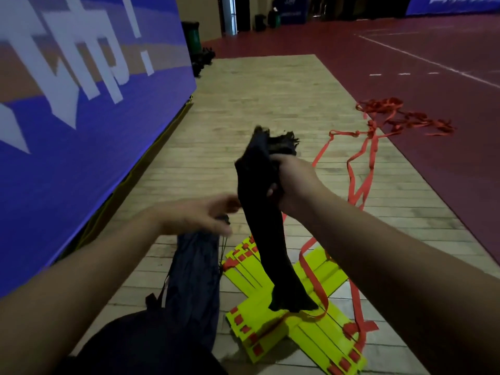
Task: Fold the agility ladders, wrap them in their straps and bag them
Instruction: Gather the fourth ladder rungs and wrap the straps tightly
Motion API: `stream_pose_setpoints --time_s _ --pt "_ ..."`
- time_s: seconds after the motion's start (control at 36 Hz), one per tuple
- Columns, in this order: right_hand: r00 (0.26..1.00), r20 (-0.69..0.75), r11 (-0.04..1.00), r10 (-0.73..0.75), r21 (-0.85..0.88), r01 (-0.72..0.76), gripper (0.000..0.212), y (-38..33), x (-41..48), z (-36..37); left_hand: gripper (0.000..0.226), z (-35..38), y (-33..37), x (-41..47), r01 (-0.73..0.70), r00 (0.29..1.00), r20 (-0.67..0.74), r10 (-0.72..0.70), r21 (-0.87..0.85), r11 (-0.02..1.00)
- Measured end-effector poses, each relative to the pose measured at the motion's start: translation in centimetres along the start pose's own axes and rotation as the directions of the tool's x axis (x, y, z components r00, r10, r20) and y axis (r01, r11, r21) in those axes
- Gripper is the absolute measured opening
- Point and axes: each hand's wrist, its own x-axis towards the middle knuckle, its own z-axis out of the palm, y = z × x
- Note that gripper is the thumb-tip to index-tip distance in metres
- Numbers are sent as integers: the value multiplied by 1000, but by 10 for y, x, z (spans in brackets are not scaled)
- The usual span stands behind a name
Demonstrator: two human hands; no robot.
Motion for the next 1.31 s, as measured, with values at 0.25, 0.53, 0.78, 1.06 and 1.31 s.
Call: stream_pose_setpoints --time_s 0.25,0.53,0.78,1.06,1.31 --pt "932 234 864 276 363 -348 38 30 54 82 55 33 -111 -4 198 937 -255 -237 -170 965" --pt "989 -4 814 -148 -568 120 17 143 156 79 55 10 -244 5 277 728 -558 -398 -291 916" --pt "977 155 630 146 -776 29 10 247 209 53 62 -2 -329 28 561 444 -680 -583 -296 773" --pt "899 -364 622 244 -652 -433 15 288 179 -146 31 53 -324 119 500 810 -518 -276 361 787" --pt "639 -667 639 382 -308 -704 26 326 97 -254 76 127 -341 181 588 804 -239 -544 452 670"
